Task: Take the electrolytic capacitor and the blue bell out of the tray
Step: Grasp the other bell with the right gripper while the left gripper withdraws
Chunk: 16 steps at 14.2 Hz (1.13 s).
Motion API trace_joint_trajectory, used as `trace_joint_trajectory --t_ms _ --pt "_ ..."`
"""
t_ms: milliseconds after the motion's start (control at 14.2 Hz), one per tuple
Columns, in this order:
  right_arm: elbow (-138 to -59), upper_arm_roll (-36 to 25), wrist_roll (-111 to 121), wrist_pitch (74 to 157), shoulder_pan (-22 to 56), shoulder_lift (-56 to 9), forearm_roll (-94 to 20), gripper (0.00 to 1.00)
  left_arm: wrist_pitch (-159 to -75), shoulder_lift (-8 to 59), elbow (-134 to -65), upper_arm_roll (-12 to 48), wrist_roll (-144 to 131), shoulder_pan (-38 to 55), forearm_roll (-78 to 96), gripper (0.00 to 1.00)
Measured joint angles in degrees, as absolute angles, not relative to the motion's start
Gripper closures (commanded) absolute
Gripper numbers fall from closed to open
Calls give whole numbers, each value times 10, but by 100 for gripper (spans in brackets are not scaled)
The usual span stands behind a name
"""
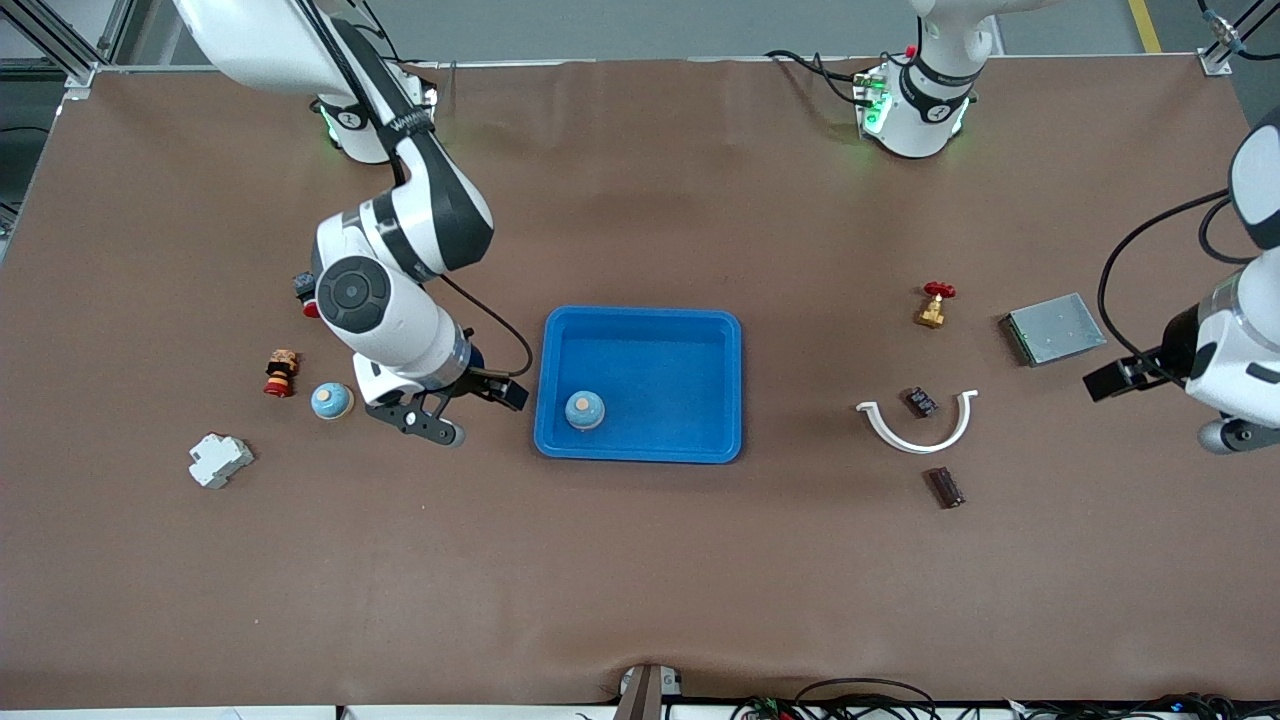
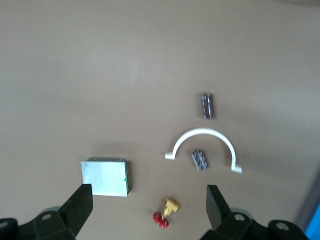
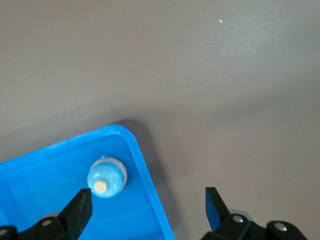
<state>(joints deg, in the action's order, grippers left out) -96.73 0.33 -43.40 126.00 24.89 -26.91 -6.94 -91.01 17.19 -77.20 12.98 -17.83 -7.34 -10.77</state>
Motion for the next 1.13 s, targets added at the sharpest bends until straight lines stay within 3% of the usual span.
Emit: trace_joint_trajectory --t_ms 423,1128 --pt "-949 4 -434 1313 274 -336 -69 0 -823 108 -775 129 -153 -79 -72 0" --pt "-902 4 -436 1313 314 -385 -69 0 -823 14 -859 88 -148 -47 -43 0"
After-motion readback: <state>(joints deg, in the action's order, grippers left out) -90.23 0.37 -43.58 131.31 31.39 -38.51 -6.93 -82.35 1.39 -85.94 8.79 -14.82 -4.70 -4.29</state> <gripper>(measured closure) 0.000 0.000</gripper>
